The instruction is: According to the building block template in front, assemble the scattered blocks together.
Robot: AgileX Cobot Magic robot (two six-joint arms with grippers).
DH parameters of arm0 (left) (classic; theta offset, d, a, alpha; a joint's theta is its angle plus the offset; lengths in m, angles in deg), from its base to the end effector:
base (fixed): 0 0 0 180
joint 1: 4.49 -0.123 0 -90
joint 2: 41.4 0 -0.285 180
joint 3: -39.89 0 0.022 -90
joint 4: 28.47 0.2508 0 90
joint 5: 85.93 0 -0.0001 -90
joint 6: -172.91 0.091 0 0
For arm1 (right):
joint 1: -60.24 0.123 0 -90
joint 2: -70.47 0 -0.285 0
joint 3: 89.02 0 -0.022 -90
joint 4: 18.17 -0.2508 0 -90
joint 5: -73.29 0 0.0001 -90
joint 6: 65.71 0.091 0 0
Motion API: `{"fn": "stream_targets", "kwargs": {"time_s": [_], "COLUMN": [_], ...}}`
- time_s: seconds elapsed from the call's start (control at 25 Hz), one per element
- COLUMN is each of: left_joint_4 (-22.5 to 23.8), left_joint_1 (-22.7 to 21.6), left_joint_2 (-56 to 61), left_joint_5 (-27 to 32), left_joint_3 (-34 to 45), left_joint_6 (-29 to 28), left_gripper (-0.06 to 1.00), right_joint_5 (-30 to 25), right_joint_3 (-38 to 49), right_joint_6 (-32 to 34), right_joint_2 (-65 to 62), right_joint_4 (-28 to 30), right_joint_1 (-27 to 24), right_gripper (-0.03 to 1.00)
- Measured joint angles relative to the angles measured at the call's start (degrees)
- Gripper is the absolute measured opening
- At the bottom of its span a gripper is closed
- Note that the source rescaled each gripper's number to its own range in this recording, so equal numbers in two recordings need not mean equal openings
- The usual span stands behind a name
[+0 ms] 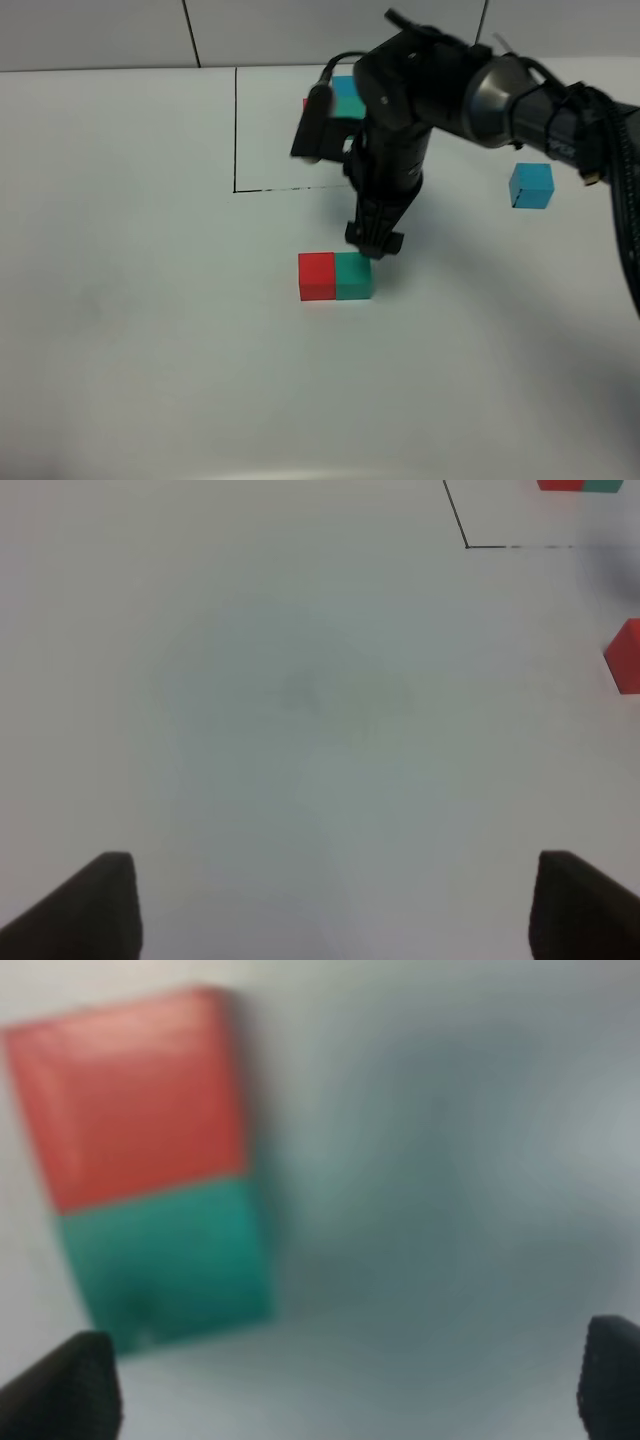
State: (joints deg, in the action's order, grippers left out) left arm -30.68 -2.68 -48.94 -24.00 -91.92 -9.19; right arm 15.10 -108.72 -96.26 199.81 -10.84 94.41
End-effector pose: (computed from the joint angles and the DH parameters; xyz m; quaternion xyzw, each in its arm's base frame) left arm -0.0072 -0.0029 0.2775 -0.0011 0.8555 -0.0369 0.5165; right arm 0.3725 0.2410 0.1915 -0.5546 0.8234 -0.0542 0.1076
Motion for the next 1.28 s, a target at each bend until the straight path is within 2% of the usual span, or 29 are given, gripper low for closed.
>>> {"fn": "stream_targets", "kwargs": {"time_s": [0.2, 0.32, 0.44, 0.52, 0.64, 0.76, 1.04, 1.28], "left_joint_4": [0.0, 0.0, 0.0, 0.0, 0.0, 0.0, 0.0, 0.0], "left_joint_1": [0.0, 0.0, 0.0, 0.0, 0.0, 0.0, 0.0, 0.0], "left_joint_2": [0.0, 0.0, 0.0, 0.0, 0.0, 0.0, 0.0, 0.0], "left_joint_5": [0.0, 0.0, 0.0, 0.0, 0.0, 0.0, 0.0, 0.0], "left_joint_3": [0.0, 0.0, 0.0, 0.0, 0.0, 0.0, 0.0, 0.0], "left_joint_6": [0.0, 0.0, 0.0, 0.0, 0.0, 0.0, 0.1, 0.1], "left_gripper": [0.95, 0.95, 0.95, 0.95, 0.95, 0.95, 0.95, 0.95], "right_joint_5": [0.9, 1.3, 2.5, 3.4, 6.2, 7.7, 11.1, 13.7], "right_joint_3": [0.1, 0.8, 2.1, 2.8, 4.4, 5.2, 5.2, 5.2], "right_joint_6": [21.5, 29.1, 33.4, 34.0, 31.4, 27.0, 24.8, 24.3], "right_joint_2": [-3.6, -4.8, -5.6, -5.7, -5.7, -5.6, -2.1, 1.6], "right_joint_4": [6.0, 6.7, 6.2, 4.0, -2.7, -8.6, -11.0, -11.1], "right_joint_1": [-9.8, -16.0, -22.3, -26.7, -31.5, -33.7, -33.6, -30.9], "right_gripper": [0.87, 0.86, 0.86, 0.86, 0.85, 0.85, 0.85, 0.85]}}
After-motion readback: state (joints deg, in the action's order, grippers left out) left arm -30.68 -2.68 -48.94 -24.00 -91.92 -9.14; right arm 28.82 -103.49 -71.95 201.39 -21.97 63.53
